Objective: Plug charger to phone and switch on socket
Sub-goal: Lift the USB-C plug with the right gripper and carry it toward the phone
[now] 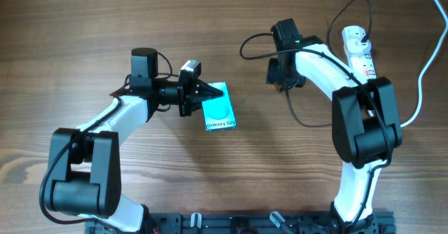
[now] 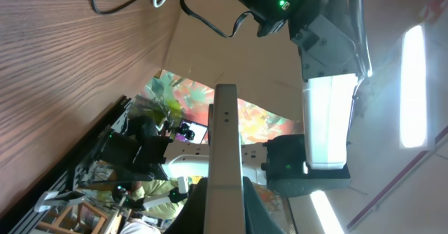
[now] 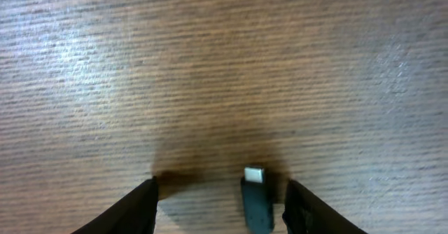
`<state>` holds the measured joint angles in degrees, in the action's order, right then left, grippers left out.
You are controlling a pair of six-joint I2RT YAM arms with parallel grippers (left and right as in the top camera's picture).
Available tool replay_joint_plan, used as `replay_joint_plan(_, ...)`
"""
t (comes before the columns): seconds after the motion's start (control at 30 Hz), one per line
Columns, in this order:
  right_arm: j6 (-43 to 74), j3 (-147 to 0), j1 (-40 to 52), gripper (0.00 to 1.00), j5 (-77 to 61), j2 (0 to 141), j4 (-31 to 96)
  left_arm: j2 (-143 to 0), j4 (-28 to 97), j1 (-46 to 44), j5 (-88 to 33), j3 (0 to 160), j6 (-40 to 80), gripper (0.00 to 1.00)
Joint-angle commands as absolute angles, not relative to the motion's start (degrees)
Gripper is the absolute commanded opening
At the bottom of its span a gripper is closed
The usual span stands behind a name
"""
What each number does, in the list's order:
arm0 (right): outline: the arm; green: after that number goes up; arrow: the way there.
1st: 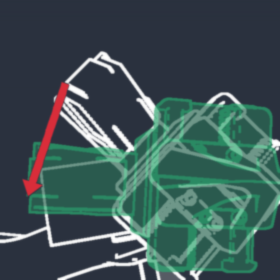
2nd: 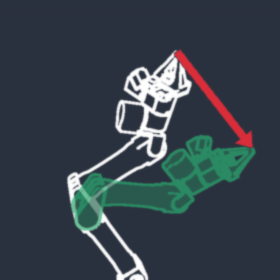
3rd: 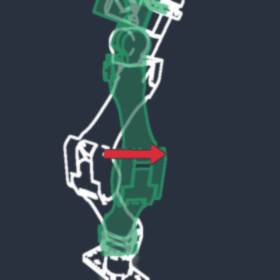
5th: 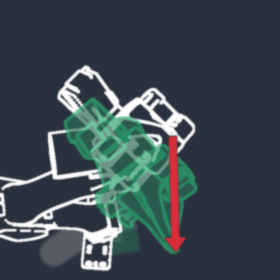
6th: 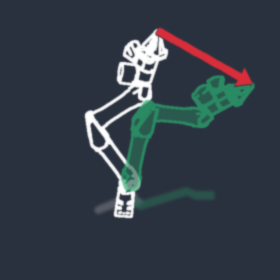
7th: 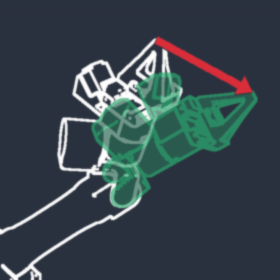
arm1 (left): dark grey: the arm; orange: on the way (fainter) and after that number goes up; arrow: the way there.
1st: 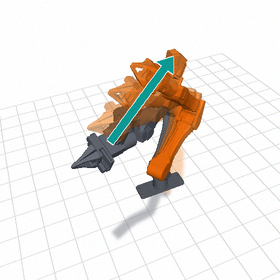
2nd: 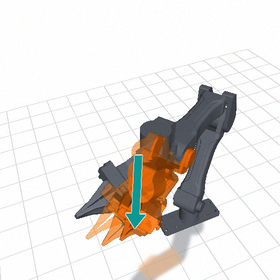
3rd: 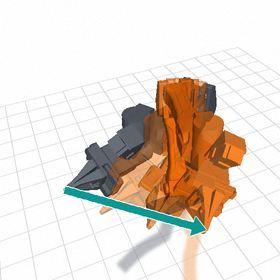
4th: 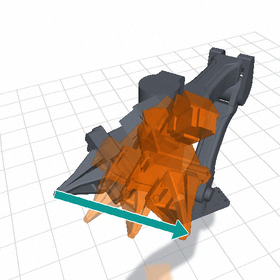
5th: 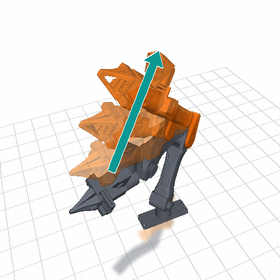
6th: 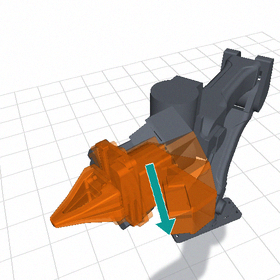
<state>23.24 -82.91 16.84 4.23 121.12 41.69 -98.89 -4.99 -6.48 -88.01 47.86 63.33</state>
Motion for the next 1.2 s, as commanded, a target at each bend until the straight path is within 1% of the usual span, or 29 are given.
replay_joint_plan(0.0,22.5,-78.5,16.4,0.59,4.7,128.2,42.5,-98.8,-5.2,-6.7,-90.3,48.8,63.9,0.04)
replay_joint_plan(0.13,22.2,-75.4,16.4,0.59,4.7,128.2,43.2,-98.8,-5.2,-6.7,-90.3,48.8,63.9,0.04)
replay_joint_plan(0.2,19.6,-72.9,16.4,0.56,4.4,128.2,41.0,-98.8,-5.2,-6.7,-90.3,48.8,63.9,0.04)
replay_joint_plan(0.23,19.1,-71.7,16.4,0.53,4.2,128.2,39.8,-98.8,-5.2,-6.7,-90.3,48.8,63.9,0.04)
replay_joint_plan(0.27,19.1,-70.8,16.4,0.47,4.0,128.2,39.1,-98.8,-5.2,-6.7,-90.3,48.8,63.9,0.04)
replay_joint_plan(0.33,19.0,-69.7,16.4,0.38,2.7,128.2,38.2,-98.8,-5.2,-6.7,-90.3,48.8,63.9,0.04)
replay_joint_plan(0.4,19.0,-69.6,16.4,0.35,0.1,128.2,38.4,-98.8,-5.2,-6.7,-90.3,48.8,63.9,0.04)
replay_joint_plan(0.5,19.1,-69.6,16.4,0.36,-3.5,128.2,39.7,-98.8,-5.2,-6.7,-90.3,48.8,63.9,0.04)
replay_joint_plan(0.57,19.1,-69.6,16.4,0.46,-4.2,128.2,41.4,-98.8,-5.2,-6.7,-90.3,48.8,63.9,0.04)
replay_joint_plan(0.6,19.1,-69.6,16.4,0.49,-4.2,128.2,42.0,-98.8,-5.2,-6.7,-90.3,48.8,63.9,0.04)
replay_joint_plan(0.67,19.0,-69.6,16.4,0.48,-4.2,128.2,43.3,-98.8,-5.2,-6.7,-90.3,48.8,63.9,0.04)
replay_joint_plan(0.87,18.0,-69.6,16.4,0.06,-4.2,128.2,44.0,-98.8,-5.2,-6.7,-90.4,48.8,63.9,0.04)
replay_joint_plan(0.9,18.0,-69.6,16.4,0.05,-4.1,128.2,44.0,-98.8,-5.2,-6.7,-90.3,48.8,63.9,0.04)
replay_joint_plan(1.17,18.4,-69.6,16.4,0.04,-3.4,128.2,40.3,-98.8,-5.2,-6.7,-90.3,48.8,63.9,0.04)
